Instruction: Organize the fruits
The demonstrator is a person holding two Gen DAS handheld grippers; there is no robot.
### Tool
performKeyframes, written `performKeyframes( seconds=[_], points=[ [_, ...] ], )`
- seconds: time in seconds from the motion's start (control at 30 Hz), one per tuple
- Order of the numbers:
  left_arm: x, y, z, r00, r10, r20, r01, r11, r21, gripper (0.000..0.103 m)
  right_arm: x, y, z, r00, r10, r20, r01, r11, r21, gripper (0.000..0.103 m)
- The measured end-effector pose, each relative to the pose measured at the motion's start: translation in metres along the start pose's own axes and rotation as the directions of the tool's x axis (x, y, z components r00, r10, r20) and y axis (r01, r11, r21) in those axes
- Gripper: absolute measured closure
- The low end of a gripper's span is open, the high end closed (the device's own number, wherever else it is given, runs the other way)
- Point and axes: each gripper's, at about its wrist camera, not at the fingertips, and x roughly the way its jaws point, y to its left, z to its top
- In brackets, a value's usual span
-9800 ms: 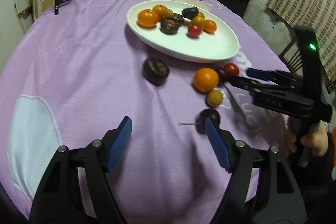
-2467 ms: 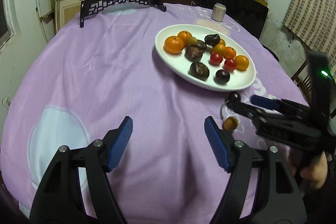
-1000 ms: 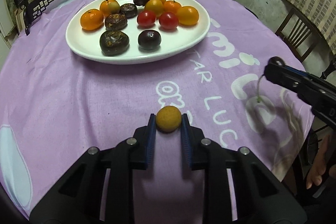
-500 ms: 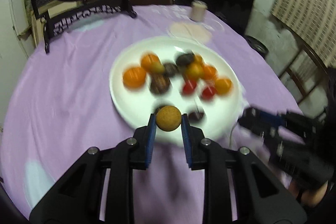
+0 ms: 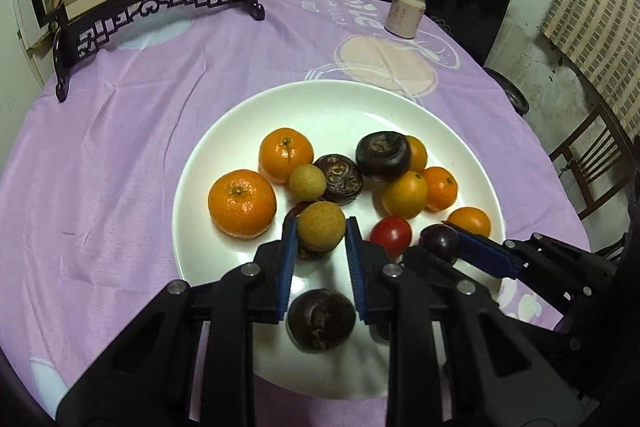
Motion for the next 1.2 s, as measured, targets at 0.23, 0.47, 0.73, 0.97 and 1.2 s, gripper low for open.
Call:
performKeyframes(
  seconds=[0.23, 0.47, 0.73, 0.97, 1.2],
  points=[
    [-0.041, -0.002, -0.014, 0.995, 0.014, 0.103, -0.015, 1.000, 0.012, 0.012, -0.033, 0.014, -0.013, 0.989, -0.137, 0.059, 0.142, 0.987, -0.078, 0.015],
    [-0.102, -0.009, -0.068, 0.987, 0.001, 0.158, -0.006, 0.999, 0.035, 0.004, -0.089, 0.022, -0.053, 0.977, -0.176, 0.117, 0.185, 0.980, -0.067, 0.004],
    [-0.138, -0.004, -0.112, 0.986, 0.028, 0.162, -0.028, 1.000, 0.003, 0.003, -0.104, 0.040, -0.084, 0.984, -0.154, 0.086, 0.160, 0.984, -0.077, 0.004],
    [-0.147, -0.004, -0.126, 0.985, 0.041, 0.170, -0.045, 0.999, 0.015, 0.003, -0.110, 0.052, -0.095, 0.988, -0.133, 0.077, 0.140, 0.986, -0.096, 0.004],
    [-0.151, -0.002, -0.129, 0.984, 0.053, 0.171, -0.056, 0.998, 0.011, 0.003, -0.113, 0.055, -0.100, 0.989, -0.123, 0.077, 0.130, 0.987, -0.095, 0.004]
  ],
)
